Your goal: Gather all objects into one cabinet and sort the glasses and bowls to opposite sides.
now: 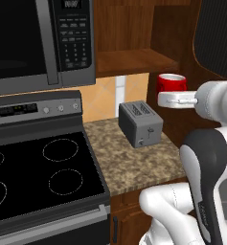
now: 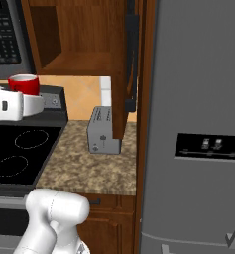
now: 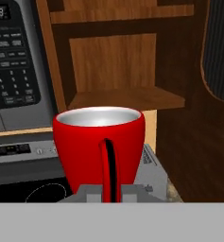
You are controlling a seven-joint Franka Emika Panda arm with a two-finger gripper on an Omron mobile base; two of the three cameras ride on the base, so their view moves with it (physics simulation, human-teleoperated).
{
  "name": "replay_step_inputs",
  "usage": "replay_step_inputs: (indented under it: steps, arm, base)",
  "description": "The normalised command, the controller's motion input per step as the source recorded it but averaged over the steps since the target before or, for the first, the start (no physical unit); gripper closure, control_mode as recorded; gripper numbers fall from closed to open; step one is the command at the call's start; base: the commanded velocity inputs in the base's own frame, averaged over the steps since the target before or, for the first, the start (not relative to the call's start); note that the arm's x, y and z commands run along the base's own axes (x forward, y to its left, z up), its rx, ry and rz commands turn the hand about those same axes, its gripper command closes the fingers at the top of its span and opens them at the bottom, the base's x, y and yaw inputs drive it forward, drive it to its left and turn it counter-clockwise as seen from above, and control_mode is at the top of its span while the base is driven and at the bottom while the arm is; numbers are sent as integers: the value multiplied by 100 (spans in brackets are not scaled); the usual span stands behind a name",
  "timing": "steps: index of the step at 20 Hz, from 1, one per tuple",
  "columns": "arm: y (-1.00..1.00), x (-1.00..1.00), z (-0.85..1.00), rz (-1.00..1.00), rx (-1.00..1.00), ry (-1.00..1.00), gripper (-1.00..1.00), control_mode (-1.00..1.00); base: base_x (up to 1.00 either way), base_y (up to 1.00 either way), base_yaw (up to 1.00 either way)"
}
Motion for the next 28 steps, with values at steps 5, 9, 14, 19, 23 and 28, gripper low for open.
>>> replay_step_inputs:
  steps: [5,9,14,19,23,28]
  arm:
    - [1,2,-24,1,-8,0,100,-100]
    - [0,0,-10,0,-2,-1,100,100]
    - [0,0,0,0,0,0,100,100]
    - [0,0,0,0,0,0,100,100]
    - [0,0,0,0,0,0,100,100]
    - [0,0,0,0,0,0,100,100]
  base:
    - [0,0,0]
    - [0,0,0]
    - [-45,0,1]
    - [-100,-1,1]
    - [-68,18,7]
    - [-58,93,39]
